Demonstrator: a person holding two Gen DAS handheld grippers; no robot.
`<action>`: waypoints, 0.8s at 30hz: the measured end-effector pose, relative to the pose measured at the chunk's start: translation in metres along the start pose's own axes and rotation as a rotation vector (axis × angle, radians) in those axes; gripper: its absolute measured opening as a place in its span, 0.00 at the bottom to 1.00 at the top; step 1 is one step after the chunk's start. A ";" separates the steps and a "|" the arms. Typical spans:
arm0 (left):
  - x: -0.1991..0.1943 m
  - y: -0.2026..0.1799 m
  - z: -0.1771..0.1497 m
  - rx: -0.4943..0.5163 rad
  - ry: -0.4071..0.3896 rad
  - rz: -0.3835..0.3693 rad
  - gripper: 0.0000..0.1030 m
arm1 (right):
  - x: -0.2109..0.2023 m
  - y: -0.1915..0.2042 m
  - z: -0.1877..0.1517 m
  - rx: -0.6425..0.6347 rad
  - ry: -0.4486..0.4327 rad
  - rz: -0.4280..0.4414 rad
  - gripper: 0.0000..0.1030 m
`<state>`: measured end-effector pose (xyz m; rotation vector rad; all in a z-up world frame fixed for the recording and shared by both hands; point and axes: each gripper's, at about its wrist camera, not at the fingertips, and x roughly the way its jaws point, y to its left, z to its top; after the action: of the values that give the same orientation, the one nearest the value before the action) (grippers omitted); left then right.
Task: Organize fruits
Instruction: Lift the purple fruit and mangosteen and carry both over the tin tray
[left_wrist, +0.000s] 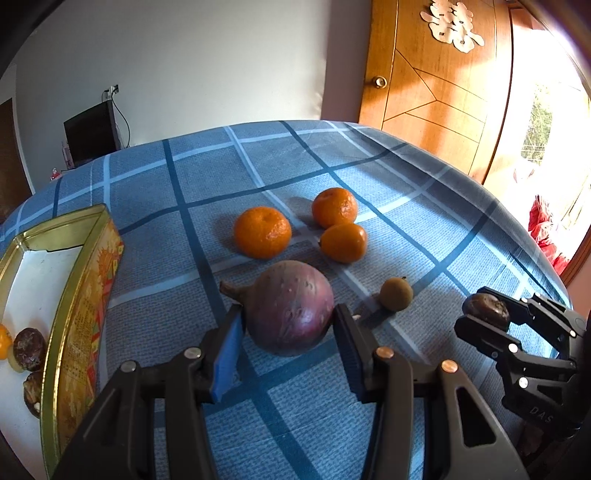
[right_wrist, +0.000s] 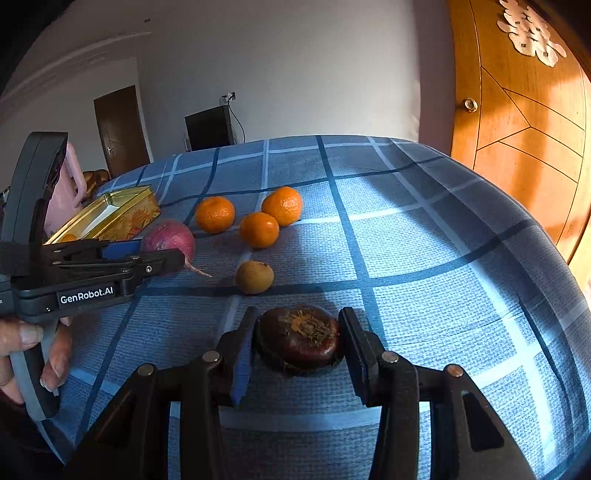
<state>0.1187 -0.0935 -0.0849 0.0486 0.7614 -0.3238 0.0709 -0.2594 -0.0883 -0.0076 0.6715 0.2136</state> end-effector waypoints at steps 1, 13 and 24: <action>-0.003 0.001 -0.001 0.000 -0.006 0.003 0.49 | -0.001 0.003 0.001 -0.006 -0.004 0.005 0.44; -0.027 0.010 -0.013 -0.015 -0.065 0.008 0.49 | -0.005 0.033 0.009 -0.050 -0.049 0.062 0.44; -0.055 0.015 -0.016 -0.017 -0.134 0.022 0.49 | -0.013 0.047 0.018 -0.074 -0.093 0.095 0.44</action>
<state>0.0753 -0.0623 -0.0595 0.0190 0.6308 -0.2971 0.0623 -0.2150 -0.0634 -0.0370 0.5714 0.3279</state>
